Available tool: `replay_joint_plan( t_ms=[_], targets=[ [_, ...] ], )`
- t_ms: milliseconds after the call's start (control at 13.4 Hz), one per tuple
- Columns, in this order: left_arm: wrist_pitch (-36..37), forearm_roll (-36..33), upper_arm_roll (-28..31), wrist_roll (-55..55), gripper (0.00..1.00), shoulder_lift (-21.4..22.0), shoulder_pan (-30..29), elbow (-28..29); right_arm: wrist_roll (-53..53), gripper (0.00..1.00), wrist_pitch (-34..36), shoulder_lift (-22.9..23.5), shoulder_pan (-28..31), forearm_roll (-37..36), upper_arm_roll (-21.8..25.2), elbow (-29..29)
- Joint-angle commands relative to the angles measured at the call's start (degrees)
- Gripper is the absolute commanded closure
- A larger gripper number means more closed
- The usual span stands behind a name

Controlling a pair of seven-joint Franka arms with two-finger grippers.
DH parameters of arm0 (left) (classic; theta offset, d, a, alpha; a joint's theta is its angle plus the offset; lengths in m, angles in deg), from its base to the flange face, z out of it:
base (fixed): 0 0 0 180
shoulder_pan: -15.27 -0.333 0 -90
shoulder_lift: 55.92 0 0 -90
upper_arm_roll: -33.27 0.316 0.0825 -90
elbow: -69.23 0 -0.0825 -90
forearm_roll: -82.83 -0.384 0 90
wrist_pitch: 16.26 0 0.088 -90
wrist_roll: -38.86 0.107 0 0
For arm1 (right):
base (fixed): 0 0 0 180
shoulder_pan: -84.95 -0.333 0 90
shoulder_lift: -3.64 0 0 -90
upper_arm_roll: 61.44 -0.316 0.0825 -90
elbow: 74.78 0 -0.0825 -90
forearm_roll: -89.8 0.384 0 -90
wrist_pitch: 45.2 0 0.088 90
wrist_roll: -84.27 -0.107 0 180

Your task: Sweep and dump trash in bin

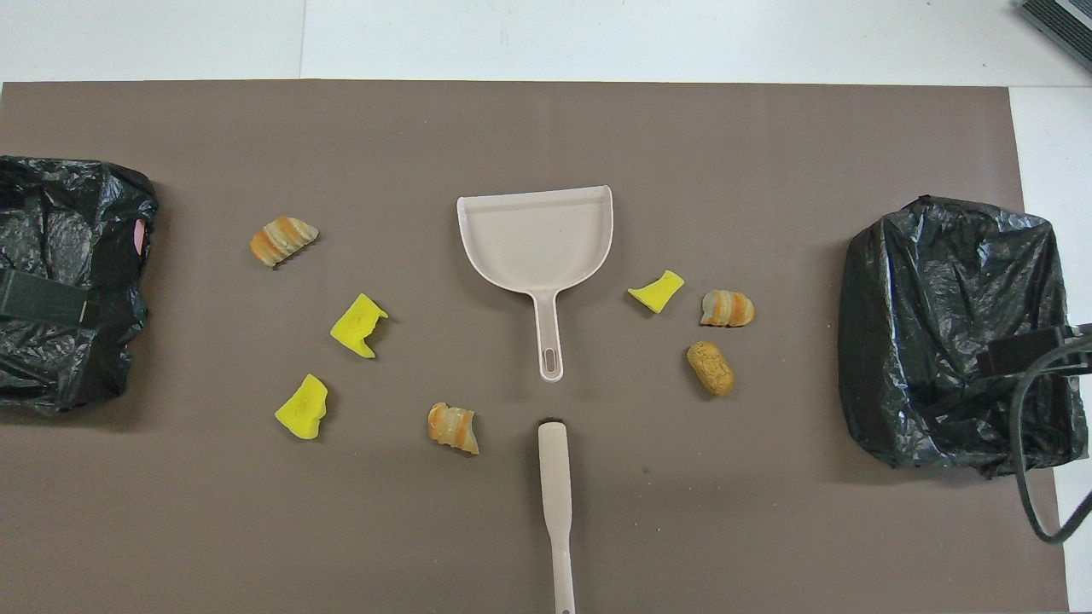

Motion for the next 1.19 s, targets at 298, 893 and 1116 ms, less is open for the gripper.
replay_joint_plan(
  t_ms=[298, 893, 1116],
  targets=[
    [0.79, -1.04, -0.18, 0.30, 0.00, 0.95, -0.24, 0.58, 1.99, 0.00, -3.29, 1.17, -1.40, -3.40, -0.98, -0.95],
    [0.79, -1.04, -0.18, 0.30, 0.00, 0.95, -0.24, 0.58, -2.40, 0.00, -6.45, 17.33, -4.21, -1.21, -4.68, 11.78],
    [0.79, -0.96, -0.18, 0.30, 0.00, 0.95, -0.24, 0.58, -9.06, 0.00, -11.11, 22.61, -8.77, -1.29, -4.77, 13.10]
  ],
)
